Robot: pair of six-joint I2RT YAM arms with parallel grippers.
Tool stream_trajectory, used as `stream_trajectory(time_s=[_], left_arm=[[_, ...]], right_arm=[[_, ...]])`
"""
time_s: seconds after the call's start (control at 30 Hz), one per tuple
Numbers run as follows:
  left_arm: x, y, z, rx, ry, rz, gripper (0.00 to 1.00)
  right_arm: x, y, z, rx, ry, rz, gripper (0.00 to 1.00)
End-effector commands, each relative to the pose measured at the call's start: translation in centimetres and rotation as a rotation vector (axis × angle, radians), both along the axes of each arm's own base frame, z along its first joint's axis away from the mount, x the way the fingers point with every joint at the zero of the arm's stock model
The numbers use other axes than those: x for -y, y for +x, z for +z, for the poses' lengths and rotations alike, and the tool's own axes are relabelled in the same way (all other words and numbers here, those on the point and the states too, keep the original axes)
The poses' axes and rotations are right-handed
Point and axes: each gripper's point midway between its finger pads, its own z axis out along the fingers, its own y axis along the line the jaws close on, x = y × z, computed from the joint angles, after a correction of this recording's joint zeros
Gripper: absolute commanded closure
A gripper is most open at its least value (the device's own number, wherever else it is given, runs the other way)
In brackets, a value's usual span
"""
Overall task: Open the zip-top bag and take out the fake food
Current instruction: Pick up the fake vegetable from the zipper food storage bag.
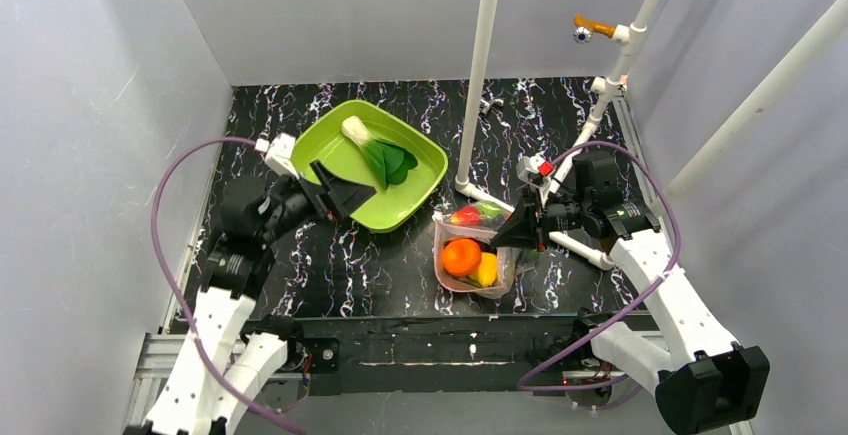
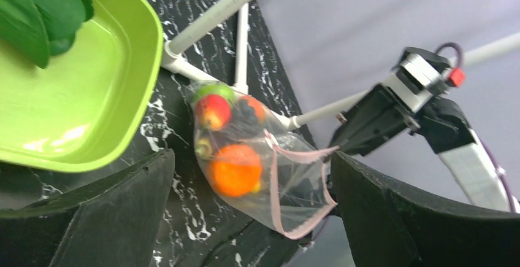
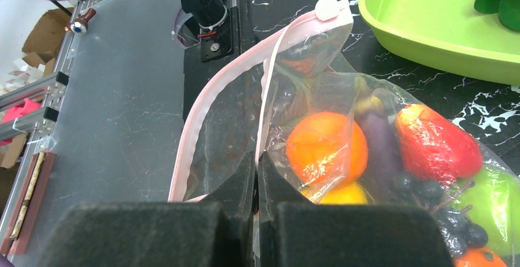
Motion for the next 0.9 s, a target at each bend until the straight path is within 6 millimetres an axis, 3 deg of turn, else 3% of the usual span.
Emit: stream_trajectory(time_s=[0.0,0.17,0.47,0.87], left_arm=[[0.4,-2.9,-0.3,-0.068,-0.076,-0.03,0.02],[1.9,-3.6,0.2,-0.048,-0.026,-0.082,0.02],[8.0,-6.1,0.9,0.027,0.206,-0.253,0.02],[11.5,-7.6,-0.3,0.116,0.382,-0.319,0.02]], right_arm=[[-0.1,0.2,-0.2,0.029,0.019,0.013,0.99],[-0.1,0.5,-0.7,0.031,0.01,0.006,0.99],[0.1,0.6,-1.1,0.047,-0.001,0.001,0.99],[0.2,0.7,-1.5,0.055,-0.008,-0.007,0.99]])
